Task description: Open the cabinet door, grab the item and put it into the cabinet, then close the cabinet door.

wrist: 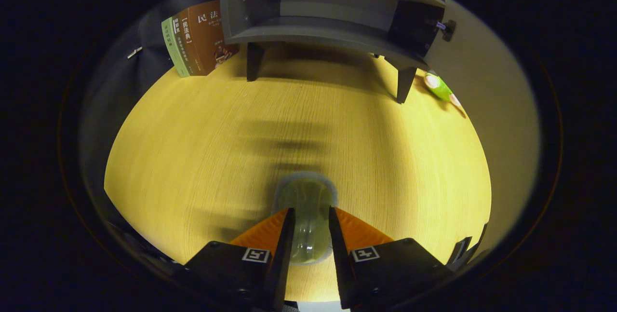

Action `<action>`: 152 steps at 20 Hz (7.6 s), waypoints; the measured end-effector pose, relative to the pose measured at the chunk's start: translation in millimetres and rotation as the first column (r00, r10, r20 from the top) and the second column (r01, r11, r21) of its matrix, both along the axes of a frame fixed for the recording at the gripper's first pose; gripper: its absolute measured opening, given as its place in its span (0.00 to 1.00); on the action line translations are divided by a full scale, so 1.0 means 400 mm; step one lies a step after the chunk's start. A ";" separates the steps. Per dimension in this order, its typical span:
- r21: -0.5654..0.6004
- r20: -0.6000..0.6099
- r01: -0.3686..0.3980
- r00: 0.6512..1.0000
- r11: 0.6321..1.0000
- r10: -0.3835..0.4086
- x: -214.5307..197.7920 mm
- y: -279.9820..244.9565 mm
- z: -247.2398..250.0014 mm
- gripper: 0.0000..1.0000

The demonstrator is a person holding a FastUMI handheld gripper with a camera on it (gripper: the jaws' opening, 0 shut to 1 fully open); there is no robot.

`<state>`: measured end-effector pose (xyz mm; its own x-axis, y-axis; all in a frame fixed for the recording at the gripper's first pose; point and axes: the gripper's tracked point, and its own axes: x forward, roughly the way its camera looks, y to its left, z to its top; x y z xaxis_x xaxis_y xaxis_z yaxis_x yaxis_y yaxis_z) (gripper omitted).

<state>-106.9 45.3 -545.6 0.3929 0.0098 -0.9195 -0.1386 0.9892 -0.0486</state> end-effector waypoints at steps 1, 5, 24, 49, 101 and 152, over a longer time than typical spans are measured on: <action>-0.023 0.005 -0.008 1.000 1.000 0.008 0.005 -0.007 -0.003 0.43; -0.054 -0.008 -0.022 1.000 0.998 0.022 0.008 -0.013 -0.006 0.29; 0.032 0.272 0.118 0.955 0.993 -0.122 0.129 -0.043 0.435 0.11; 0.163 0.734 0.038 0.663 0.986 -0.147 0.939 0.014 0.923 0.12; 0.087 0.851 0.103 0.509 0.991 -0.128 -0.161 -0.489 1.197 0.97; 0.217 0.841 -0.150 0.531 0.964 -0.107 -0.011 -0.086 1.258 0.97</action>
